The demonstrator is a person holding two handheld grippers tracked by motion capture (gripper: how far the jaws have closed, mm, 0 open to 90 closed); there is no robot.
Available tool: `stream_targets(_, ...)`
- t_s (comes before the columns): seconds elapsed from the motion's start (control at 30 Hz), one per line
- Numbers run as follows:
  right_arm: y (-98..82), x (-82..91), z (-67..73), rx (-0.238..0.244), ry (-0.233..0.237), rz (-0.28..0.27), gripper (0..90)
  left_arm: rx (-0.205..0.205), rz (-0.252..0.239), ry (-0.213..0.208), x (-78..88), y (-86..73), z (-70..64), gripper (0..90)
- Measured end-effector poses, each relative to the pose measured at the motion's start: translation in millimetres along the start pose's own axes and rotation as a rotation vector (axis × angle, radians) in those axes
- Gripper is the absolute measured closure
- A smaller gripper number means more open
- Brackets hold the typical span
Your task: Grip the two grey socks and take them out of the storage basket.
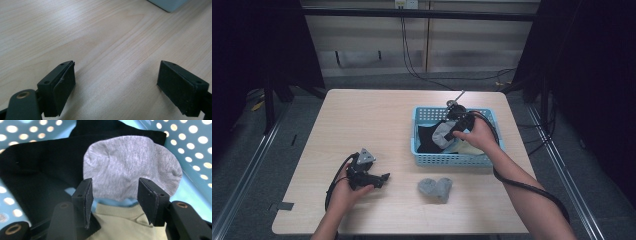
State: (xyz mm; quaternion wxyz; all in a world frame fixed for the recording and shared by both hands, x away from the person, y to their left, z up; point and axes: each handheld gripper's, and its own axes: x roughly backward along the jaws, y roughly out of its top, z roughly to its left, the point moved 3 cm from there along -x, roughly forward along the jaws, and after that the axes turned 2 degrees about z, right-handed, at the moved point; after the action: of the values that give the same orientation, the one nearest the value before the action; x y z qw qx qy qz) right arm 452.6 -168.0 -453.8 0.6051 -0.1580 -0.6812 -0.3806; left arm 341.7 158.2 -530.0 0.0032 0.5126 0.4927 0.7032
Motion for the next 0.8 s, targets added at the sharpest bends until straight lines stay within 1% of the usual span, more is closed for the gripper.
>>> stream_targets(0.03,0.0,0.0,0.0,0.000,0.000,0.000,46.3,0.000,0.000,0.000,0.0,0.0,0.0,14.2)
stream_targets(0.07,0.2,-4.9,-1.8,-0.005,-0.002,0.001,46.1,0.000,0.000,0.000,0.0,0.0,-0.1,14.2)
stream_targets(0.13,0.5,-7.0,-2.5,-0.010,0.000,0.001,45.9,0.000,0.001,0.000,0.0,0.0,-0.1,14.1)
stream_targets(0.17,0.6,-9.5,-3.5,-0.009,-0.008,-0.002,45.9,0.001,0.000,0.000,0.0,0.0,-0.1,14.1)
stream_targets(0.2,0.7,-11.3,-3.7,-0.017,-0.011,0.008,45.7,0.001,0.001,0.000,0.1,0.0,-0.1,14.1)
stream_targets(0.23,0.9,-15.5,-5.7,-0.021,-0.025,0.011,45.0,0.000,0.002,0.000,0.1,0.0,-0.1,14.0)
stream_targets(0.33,0.7,-18.4,-6.7,-0.031,-0.019,0.013,44.2,0.000,0.002,0.000,0.0,0.0,-0.1,13.9)
stream_targets(0.37,0.1,-22.7,-7.1,-0.031,-0.025,0.024,42.8,0.000,0.001,-0.001,0.0,0.0,-0.1,13.9)
stream_targets(0.43,-0.2,-24.7,-8.6,-0.033,-0.030,0.026,42.2,-0.001,0.001,-0.001,0.0,0.0,0.0,13.8)
stream_targets(0.53,-0.9,-27.2,-9.8,-0.041,-0.026,0.036,42.7,-0.001,0.001,-0.002,0.0,0.0,0.0,13.8)
stream_targets(0.57,-3.0,-31.3,-9.8,-0.036,-0.023,0.060,44.2,-0.002,0.002,-0.002,0.0,0.0,0.0,13.8)
stream_targets(0.6,-3.0,-31.3,-9.8,-0.036,-0.023,0.060,44.2,-0.002,0.002,-0.002,0.0,-0.1,0.0,13.8)
stream_targets(0.63,-5.1,-35.6,-8.3,-0.030,-0.012,0.075,47.2,-0.002,0.002,-0.002,0.0,0.0,0.0,13.8)
stream_targets(0.67,-6.5,-37.6,-8.0,-0.028,-0.017,0.084,48.4,-0.002,0.002,-0.002,0.0,-0.1,0.0,13.8)
stream_targets(0.7,-7.8,-39.5,-7.4,-0.036,-0.011,0.090,51.7,-0.002,0.002,-0.002,0.0,-0.1,0.0,13.7)
stream_targets(0.73,-7.8,-39.5,-7.4,-0.036,-0.011,0.090,51.7,-0.002,0.002,-0.002,0.0,-0.1,0.0,13.7)
stream_targets(0.77,-9.5,-41.5,-6.4,-0.038,0.009,0.096,61.2,-0.002,0.002,-0.002,0.0,0.0,0.0,13.7)
stream_targets(0.8,-9.5,-41.5,-6.4,-0.038,0.009,0.096,61.2,-0.002,0.002,-0.002,0.0,-0.1,0.0,13.7)
